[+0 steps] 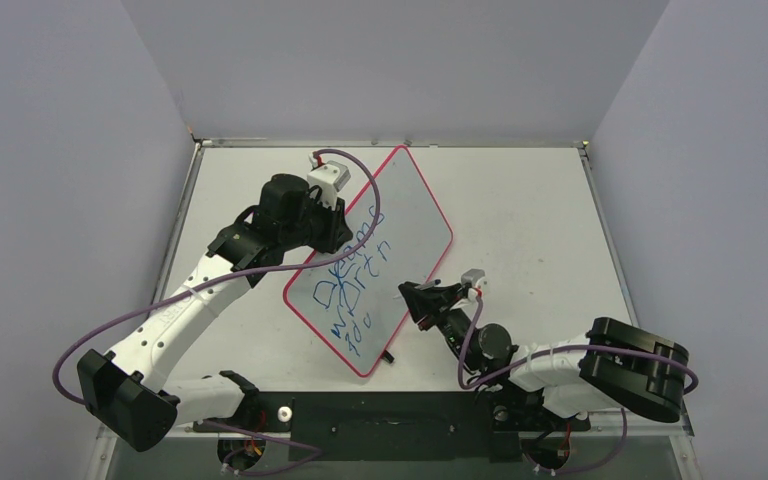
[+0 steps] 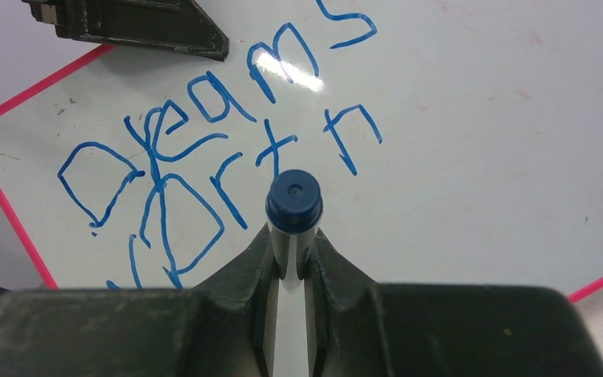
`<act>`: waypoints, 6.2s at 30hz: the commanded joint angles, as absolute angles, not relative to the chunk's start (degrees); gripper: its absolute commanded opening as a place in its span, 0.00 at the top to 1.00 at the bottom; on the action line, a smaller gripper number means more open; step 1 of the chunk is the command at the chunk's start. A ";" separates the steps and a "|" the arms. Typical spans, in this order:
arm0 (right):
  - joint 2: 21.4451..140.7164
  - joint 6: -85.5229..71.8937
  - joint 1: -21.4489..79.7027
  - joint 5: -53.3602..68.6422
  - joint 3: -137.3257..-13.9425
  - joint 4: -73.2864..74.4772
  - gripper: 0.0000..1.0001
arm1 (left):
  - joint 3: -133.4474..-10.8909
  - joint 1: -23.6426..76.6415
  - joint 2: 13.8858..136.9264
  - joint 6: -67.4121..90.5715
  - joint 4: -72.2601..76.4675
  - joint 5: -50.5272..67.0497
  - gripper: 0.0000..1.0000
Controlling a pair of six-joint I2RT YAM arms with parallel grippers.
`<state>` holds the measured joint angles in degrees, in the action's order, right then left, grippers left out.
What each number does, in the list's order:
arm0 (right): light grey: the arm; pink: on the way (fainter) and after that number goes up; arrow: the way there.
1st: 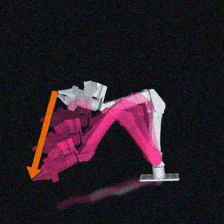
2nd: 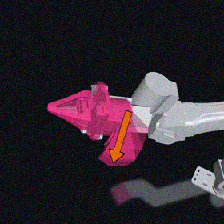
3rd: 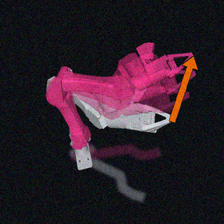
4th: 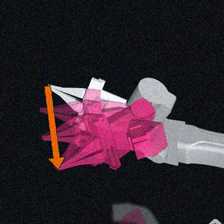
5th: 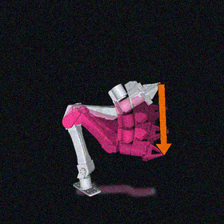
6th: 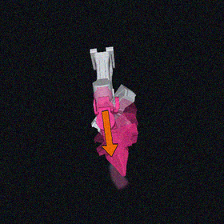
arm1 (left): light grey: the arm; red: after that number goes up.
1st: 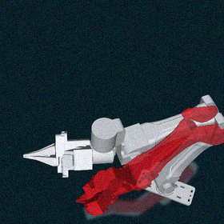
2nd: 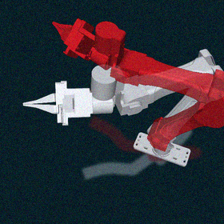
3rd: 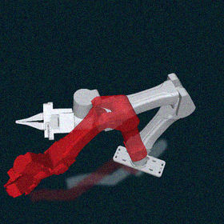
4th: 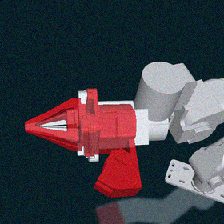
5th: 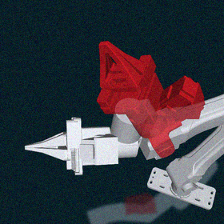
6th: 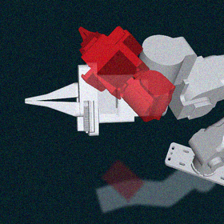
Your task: Write a sentence on the whiteboard
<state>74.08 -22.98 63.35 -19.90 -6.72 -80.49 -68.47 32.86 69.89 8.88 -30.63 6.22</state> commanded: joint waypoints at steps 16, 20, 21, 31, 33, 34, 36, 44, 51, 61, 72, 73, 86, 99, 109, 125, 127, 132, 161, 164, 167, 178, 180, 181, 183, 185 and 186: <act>75.38 -21.85 63.06 -16.37 -11.84 -79.25 1.00 | -68.95 31.90 69.24 3.19 -24.79 0.00 1.00; 75.25 -21.29 63.16 -16.18 -12.56 -78.00 1.00 | -69.00 31.90 69.22 3.16 -24.87 0.00 1.00; 75.24 -21.21 63.17 -16.13 -12.70 -77.77 1.00 | -68.99 31.90 69.24 3.12 -24.87 0.00 1.00; 76.71 -20.83 63.54 -16.03 -14.26 -76.40 1.00 | -69.02 31.90 69.38 3.18 -24.92 1.50 1.00; 76.89 -20.83 63.56 -16.06 -14.47 -76.38 1.00 | -69.01 31.90 69.37 3.17 -24.90 1.53 1.00; 76.90 -20.76 63.51 -16.03 -14.53 -76.25 1.00 | -69.05 31.90 69.35 3.16 -24.88 1.55 1.00; 77.02 -20.80 63.51 -16.01 -14.52 -76.13 1.00 | -69.04 31.90 69.40 3.16 -24.87 1.51 1.00; 77.59 -20.84 63.48 -16.32 -14.67 -75.70 1.00 | -69.00 31.90 69.44 3.16 -24.89 1.66 1.00; 78.38 -20.94 63.63 -15.84 -15.37 -75.36 1.00 | -69.01 31.89 69.36 3.16 -24.93 1.61 1.00; 79.57 -21.06 63.61 -15.76 -16.08 -75.41 1.00 | -69.06 31.91 69.41 3.16 -24.93 1.63 1.00; 79.83 -21.00 63.63 -15.76 -16.69 -75.12 1.00 | -69.03 31.88 69.33 3.15 -24.97 1.67 1.00; 79.94 -20.96 63.63 -15.67 -16.70 -75.13 1.00 | -69.01 31.89 69.32 3.16 -24.96 1.72 1.00; 83.32 -22.07 63.82 -14.78 -18.48 -75.80 1.00 | -69.02 31.90 69.12 3.16 -24.91 1.64 1.00; 87.00 -24.08 67.75 -16.22 -17.58 -78.44 1.00 | -69.01 31.90 69.03 3.16 -24.88 1.66 1.00; 88.95 -26.00 68.34 -21.16 -15.39 -79.00 1.00 | -68.99 31.90 69.08 3.25 -24.86 1.62 1.00; 89.63 -27.57 63.87 -23.62 -14.50 -78.24 1.00 | -69.03 31.90 69.41 3.21 -24.80 1.75 1.00; 90.13 -27.78 63.88 -22.87 -14.38 -78.23 1.00 | -69.03 31.90 69.35 3.25 -24.79 1.69 1.00; 90.75 -29.21 63.92 -21.70 -14.01 -78.14 1.00 | -69.07 31.90 69.21 3.25 -24.79 1.78 1.00; 81.59 -25.26 69.96 -23.30 -12.39 -77.38 1.00 | -68.99 31.91 68.68 3.25 -24.83 1.62 1.00; 78.13 -23.70 69.35 -23.62 -12.50 -75.19 1.00 | -68.96 31.90 68.72 3.25 -24.81 1.67 1.00; 76.66 -22.68 68.10 -23.70 -12.92 -73.39 1.00 | -68.94 31.90 68.64 3.30 -24.80 1.62 1.00; 77.74 -21.73 63.92 -22.95 -14.39 -72.69 1.00 | -68.94 31.90 68.64 3.25 -24.79 1.44 1.00; 78.18 -21.90 63.24 -22.51 -14.75 -72.68 1.00 | -68.98 31.90 68.58 3.25 -24.79 1.44 1.00; 78.34 -21.93 63.09 -22.37 -14.89 -72.68 1.00 | -68.94 31.90 68.54 3.25 -24.79 1.47 1.00; 78.91 -22.08 62.65 -22.11 -15.25 -72.63 1.00 | -68.94 31.90 68.50 3.25 -24.80 1.47 1.00; 79.41 -22.25 62.26 -21.84 -15.74 -72.65 1.00 | -68.99 31.95 68.51 3.25 -24.79 1.47 1.00; 79.61 -22.29 61.97 -21.63 -16.02 -72.63 1.00 | -68.95 31.93 68.48 3.25 -24.79 1.55 1.00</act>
<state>78.70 -22.26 62.87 -23.11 -13.67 -71.24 -68.38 32.21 69.89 8.84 -30.57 6.46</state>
